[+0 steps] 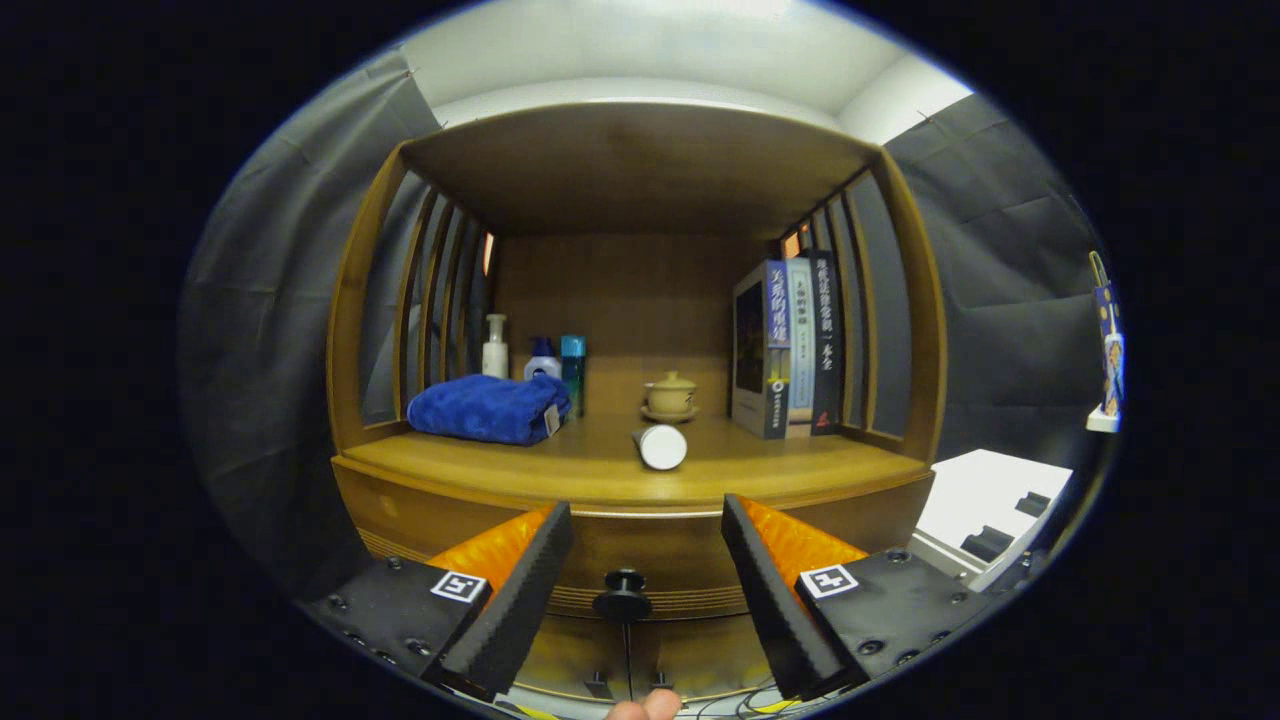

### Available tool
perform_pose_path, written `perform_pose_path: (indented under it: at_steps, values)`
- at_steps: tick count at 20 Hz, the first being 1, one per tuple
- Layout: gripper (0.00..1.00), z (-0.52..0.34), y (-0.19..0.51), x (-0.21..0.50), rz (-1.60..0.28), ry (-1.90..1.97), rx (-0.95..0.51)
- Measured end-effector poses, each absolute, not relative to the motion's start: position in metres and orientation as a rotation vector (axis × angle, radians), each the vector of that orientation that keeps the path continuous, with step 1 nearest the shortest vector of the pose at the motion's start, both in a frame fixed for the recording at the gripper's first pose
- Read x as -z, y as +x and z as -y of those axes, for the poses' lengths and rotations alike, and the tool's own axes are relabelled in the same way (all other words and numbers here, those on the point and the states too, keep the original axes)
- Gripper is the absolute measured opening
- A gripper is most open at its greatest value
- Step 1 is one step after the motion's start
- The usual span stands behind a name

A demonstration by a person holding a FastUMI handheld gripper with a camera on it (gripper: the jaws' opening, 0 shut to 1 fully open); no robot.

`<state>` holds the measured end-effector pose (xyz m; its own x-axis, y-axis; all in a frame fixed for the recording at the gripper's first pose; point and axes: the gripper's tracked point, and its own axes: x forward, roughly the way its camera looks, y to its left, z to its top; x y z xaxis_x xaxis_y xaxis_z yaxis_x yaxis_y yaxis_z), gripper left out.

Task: Pull open the drawer, take out the items inside it, and place them on the countertop above the cabinet.

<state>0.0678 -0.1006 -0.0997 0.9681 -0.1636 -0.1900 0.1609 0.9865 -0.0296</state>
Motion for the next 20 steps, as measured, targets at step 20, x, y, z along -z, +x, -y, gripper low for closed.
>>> perform_pose_path:
  at_steps: [20]
  values:
    - [0.98,0.129,-0.046,-0.018,-0.053,-0.019,0.188]
